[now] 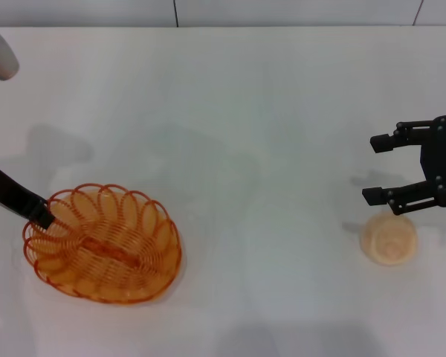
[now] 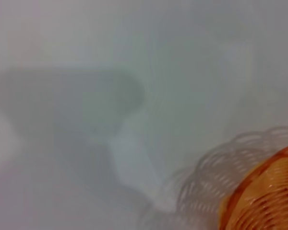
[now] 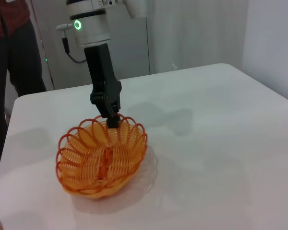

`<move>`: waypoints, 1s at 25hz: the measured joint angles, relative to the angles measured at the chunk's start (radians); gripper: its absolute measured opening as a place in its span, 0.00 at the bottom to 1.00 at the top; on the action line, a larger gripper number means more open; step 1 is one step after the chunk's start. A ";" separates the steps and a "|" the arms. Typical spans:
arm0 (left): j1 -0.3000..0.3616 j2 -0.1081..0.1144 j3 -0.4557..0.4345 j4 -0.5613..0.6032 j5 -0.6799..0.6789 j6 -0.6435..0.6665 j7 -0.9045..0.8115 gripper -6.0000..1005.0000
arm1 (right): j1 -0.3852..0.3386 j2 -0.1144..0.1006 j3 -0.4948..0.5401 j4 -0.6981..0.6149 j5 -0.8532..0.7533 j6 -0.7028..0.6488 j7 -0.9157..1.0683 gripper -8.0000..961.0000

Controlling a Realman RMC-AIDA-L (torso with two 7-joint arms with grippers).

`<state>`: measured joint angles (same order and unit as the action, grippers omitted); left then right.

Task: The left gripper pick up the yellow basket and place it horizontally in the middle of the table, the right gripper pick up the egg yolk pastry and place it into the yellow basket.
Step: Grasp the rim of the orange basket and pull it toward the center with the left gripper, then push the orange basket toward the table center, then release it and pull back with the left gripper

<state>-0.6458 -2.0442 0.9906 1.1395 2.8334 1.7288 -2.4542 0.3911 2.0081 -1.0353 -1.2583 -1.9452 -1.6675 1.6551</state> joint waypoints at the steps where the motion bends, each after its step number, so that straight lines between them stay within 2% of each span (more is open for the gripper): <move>1: 0.000 0.000 -0.001 0.003 0.000 -0.003 -0.001 0.10 | 0.000 0.000 0.000 0.000 0.000 0.000 0.000 0.87; 12: -0.009 0.001 -0.058 0.025 -0.080 -0.014 -0.031 0.09 | -0.004 0.001 0.002 0.001 0.000 0.000 0.000 0.87; 25: -0.034 0.004 -0.087 -0.046 -0.269 -0.096 -0.294 0.08 | -0.005 0.002 0.048 0.012 0.007 0.007 -0.024 0.87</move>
<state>-0.6797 -2.0402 0.9036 1.0932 2.5647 1.6327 -2.7477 0.3864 2.0100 -0.9877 -1.2464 -1.9385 -1.6602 1.6314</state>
